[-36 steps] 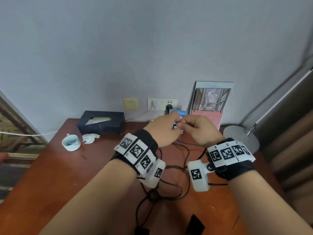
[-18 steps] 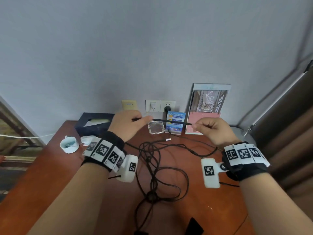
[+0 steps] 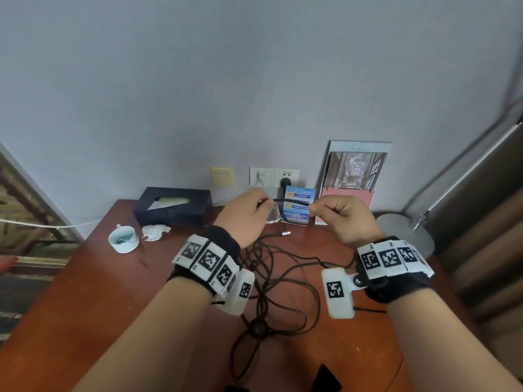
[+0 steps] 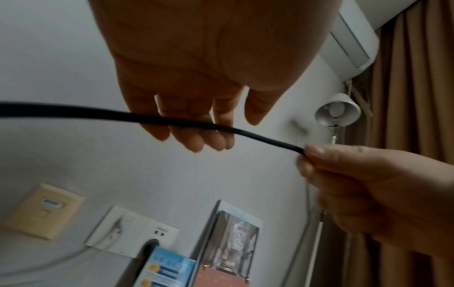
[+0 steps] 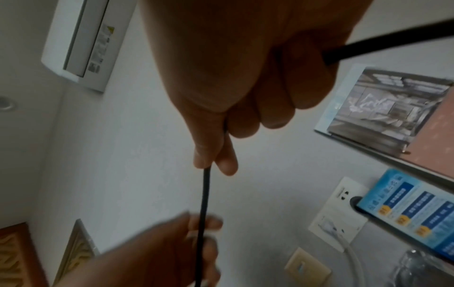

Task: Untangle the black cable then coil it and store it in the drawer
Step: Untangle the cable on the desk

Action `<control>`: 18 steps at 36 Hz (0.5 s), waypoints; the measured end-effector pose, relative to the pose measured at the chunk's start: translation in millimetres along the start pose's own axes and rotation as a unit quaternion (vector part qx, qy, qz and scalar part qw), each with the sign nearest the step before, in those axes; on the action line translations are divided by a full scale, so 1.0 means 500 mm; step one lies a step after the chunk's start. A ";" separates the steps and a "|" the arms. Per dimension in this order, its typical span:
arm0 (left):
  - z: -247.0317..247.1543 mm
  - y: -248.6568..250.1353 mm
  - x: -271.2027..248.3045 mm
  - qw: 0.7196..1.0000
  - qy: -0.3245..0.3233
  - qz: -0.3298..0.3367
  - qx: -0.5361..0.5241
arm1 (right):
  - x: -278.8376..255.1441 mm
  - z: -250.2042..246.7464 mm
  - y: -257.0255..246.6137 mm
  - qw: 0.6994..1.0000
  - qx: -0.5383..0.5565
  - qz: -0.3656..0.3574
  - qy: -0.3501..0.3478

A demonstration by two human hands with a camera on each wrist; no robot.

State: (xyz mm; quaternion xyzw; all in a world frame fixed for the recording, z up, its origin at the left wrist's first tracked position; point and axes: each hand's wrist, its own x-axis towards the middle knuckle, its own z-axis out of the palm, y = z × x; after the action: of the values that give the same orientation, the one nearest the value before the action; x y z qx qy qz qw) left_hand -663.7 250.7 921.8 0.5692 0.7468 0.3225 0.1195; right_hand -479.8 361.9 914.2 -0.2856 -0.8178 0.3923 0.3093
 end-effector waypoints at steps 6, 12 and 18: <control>0.039 0.062 0.000 0.997 -0.025 0.058 -0.040 | 0.002 0.035 -0.022 0.997 -0.026 -0.047 -0.055; 0.025 0.052 -0.002 0.997 -0.013 0.054 -0.058 | -0.009 0.017 -0.028 0.996 -0.036 -0.030 -0.073; -0.009 0.006 0.007 0.996 0.041 0.029 -0.076 | -0.006 -0.018 -0.008 0.999 -0.029 0.008 -0.034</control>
State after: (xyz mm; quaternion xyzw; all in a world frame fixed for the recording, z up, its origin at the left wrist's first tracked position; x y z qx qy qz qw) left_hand -665.2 252.7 927.8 0.5661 0.7074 0.4052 0.1221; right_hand -472.2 361.6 921.2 -0.2875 -0.8365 0.3805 0.2698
